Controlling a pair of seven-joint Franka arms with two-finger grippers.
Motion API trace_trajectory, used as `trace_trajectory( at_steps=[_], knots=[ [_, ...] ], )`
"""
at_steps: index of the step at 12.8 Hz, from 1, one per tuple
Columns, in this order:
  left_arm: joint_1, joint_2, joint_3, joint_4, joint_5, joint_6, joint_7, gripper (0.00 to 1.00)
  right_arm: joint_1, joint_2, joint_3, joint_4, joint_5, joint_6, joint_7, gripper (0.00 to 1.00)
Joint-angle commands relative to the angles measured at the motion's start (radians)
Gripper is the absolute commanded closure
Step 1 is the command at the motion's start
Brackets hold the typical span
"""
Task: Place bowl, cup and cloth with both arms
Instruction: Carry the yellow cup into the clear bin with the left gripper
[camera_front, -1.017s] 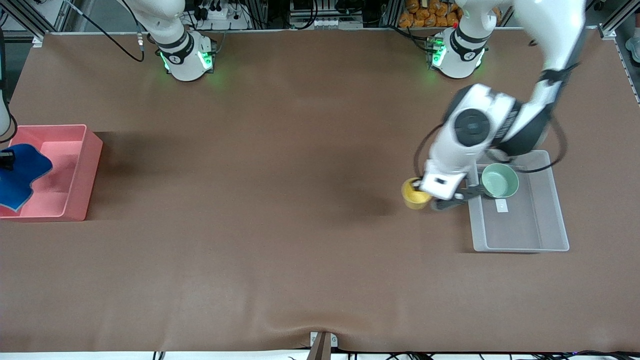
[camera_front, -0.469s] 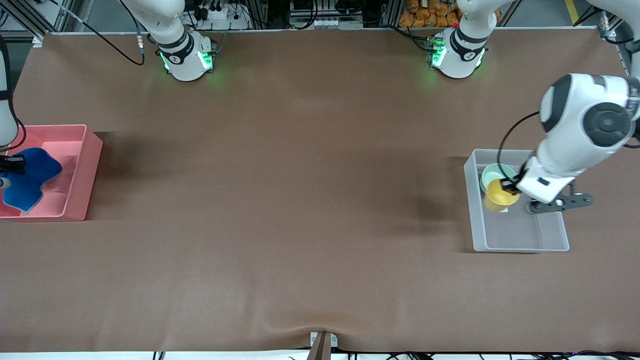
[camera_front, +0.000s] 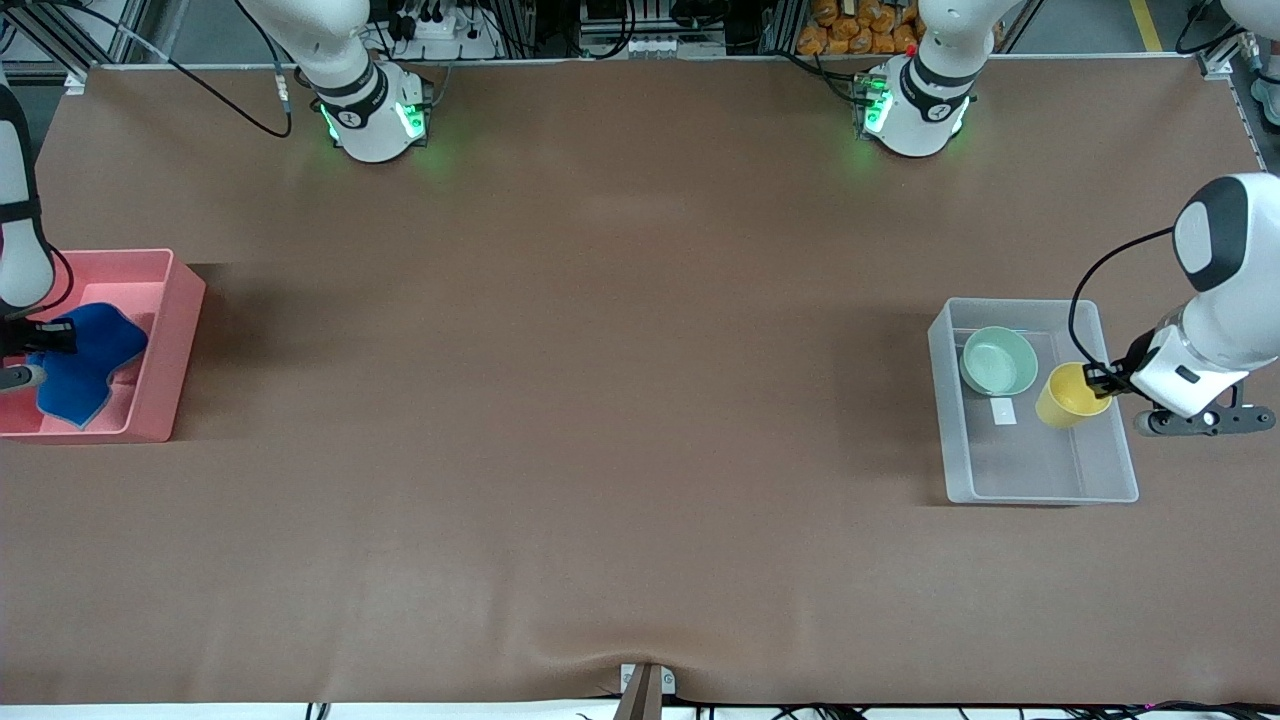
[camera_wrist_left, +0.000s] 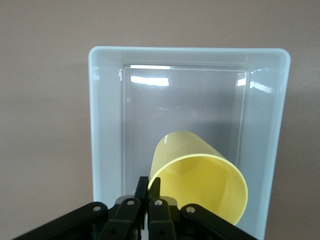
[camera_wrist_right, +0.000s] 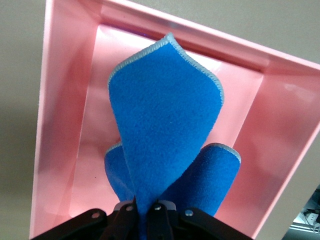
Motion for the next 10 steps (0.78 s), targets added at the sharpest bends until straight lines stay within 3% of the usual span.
trace_trajectory(
  at_steps=[1, 4, 10],
  knots=[
    [0.021, 0.067, -0.012, 0.004, 0.005, 0.074, 0.057, 1.00, -0.031, 0.029, 0.022, 0.017, 0.022, 0.018, -0.021, 1.00],
    [0.021, 0.147, -0.012, 0.051, 0.017, 0.090, 0.091, 1.00, -0.046, 0.058, 0.022, 0.017, 0.022, 0.040, -0.021, 1.00],
    [0.020, 0.239, -0.009, 0.053, 0.046, 0.141, 0.091, 1.00, -0.074, 0.132, 0.022, 0.017, 0.023, 0.119, -0.021, 1.00]
  ],
)
